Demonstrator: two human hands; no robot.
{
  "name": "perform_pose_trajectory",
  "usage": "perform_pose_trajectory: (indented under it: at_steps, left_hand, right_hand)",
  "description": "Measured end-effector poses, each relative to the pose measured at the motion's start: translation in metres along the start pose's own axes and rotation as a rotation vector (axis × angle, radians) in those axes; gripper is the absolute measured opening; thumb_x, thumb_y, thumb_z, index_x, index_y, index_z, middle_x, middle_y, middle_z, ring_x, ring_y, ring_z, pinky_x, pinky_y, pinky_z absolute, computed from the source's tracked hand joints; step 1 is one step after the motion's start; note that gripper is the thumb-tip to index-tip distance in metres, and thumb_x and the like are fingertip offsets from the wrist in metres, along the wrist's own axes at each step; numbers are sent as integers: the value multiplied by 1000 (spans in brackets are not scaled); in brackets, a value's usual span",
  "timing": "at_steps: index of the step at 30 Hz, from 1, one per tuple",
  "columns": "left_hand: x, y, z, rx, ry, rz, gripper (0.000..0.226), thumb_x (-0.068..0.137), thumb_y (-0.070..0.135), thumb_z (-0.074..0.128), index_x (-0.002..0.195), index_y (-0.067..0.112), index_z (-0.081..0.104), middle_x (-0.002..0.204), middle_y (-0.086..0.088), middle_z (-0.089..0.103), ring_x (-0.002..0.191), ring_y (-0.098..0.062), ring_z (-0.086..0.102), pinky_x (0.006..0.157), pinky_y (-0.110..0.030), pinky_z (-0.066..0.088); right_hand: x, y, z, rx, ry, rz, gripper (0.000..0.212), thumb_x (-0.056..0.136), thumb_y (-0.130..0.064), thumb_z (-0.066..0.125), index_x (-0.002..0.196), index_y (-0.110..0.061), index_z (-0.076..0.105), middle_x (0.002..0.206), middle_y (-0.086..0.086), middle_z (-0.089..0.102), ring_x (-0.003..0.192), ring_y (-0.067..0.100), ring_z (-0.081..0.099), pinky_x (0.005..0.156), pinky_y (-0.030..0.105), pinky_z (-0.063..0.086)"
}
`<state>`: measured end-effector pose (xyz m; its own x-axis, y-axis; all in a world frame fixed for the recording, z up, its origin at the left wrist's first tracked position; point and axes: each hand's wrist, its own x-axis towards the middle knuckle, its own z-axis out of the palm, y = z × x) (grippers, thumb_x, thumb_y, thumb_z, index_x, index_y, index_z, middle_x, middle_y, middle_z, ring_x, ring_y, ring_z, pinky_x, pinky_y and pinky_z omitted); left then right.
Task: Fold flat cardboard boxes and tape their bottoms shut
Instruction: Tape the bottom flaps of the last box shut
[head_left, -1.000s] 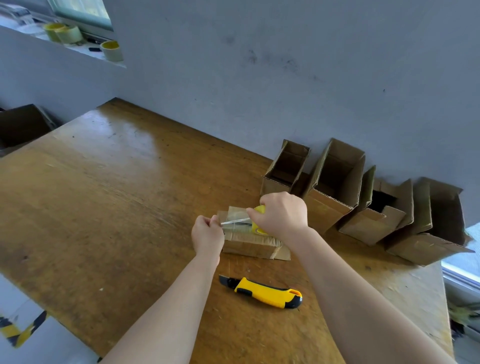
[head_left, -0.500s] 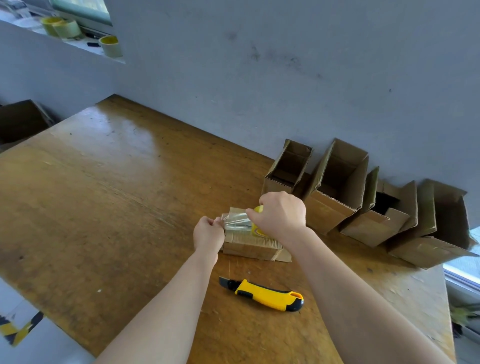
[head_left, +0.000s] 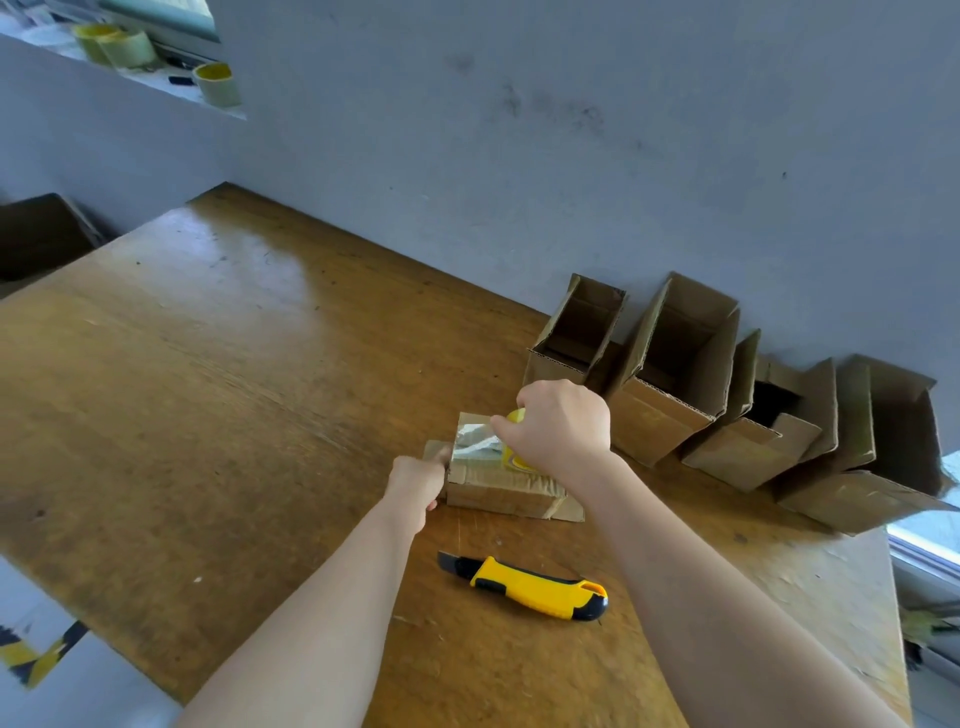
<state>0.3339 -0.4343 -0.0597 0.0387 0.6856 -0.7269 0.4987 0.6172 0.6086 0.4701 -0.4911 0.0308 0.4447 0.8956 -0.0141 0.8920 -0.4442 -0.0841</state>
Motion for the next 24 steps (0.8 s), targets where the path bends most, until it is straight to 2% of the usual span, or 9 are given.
perform_pose_trajectory:
  at_steps: [3,7,10,12,14,16,17,20,24]
  left_hand:
    - [-2,-15,4,10,188,237,35,92,11,58,125,12,46,107,-3,57,87,-16,54,67,-28,46]
    - [-20,-4,15,-19,290,576,15,101,23,43,103,27,57,94,9,62,76,1,56,51,-10,42]
    - [-22,-4,15,146,246,625,27,102,30,39,102,23,65,79,15,59,69,1,55,44,-9,39]
    - [-20,-4,14,203,221,586,34,102,35,36,107,20,66,81,14,61,71,-1,57,48,-11,38]
    - [-18,1,16,189,197,567,38,102,36,33,122,22,63,102,7,67,90,-8,62,65,-16,46]
    - [-15,9,20,125,101,577,38,103,33,33,136,26,51,132,2,57,118,-18,55,83,-21,42]
    - [-13,12,22,85,43,592,38,103,31,33,137,27,50,137,2,54,122,-19,52,86,-21,41]
    - [-5,10,23,13,-24,639,33,103,33,30,119,26,59,118,-2,63,98,-12,60,67,-18,47]
    - [1,2,26,13,40,726,30,103,33,31,94,27,58,88,6,61,75,-4,56,49,-10,40]
  right_hand:
    - [-1,0,0,-1,8,-1,41,88,-57,51,72,-20,61,60,-7,55,51,7,48,42,20,32]
    - [-1,0,1,3,19,9,41,87,-57,52,66,-21,57,57,-7,53,49,8,47,42,20,32]
    - [-1,-1,2,2,30,16,42,87,-57,52,64,-22,54,56,-7,53,49,8,47,41,20,32]
    - [-1,-2,2,-1,38,7,44,88,-57,51,62,-21,52,56,-7,52,48,8,47,41,21,31]
    - [-2,-2,2,3,44,8,47,89,-57,50,59,-21,49,55,-7,52,48,8,47,41,21,31]
    - [-3,-1,2,15,45,8,48,89,-58,49,58,-22,47,55,-6,52,48,8,47,42,21,32]
    - [-3,-1,2,20,49,5,48,89,-58,49,57,-22,47,55,-6,51,48,8,46,42,21,32]
    - [-5,2,3,29,57,-25,50,90,-57,46,56,-22,47,53,-7,48,46,7,43,41,21,29]
    - [-2,7,4,112,35,-63,49,90,-54,46,54,-21,49,54,-6,48,47,8,43,42,20,27]
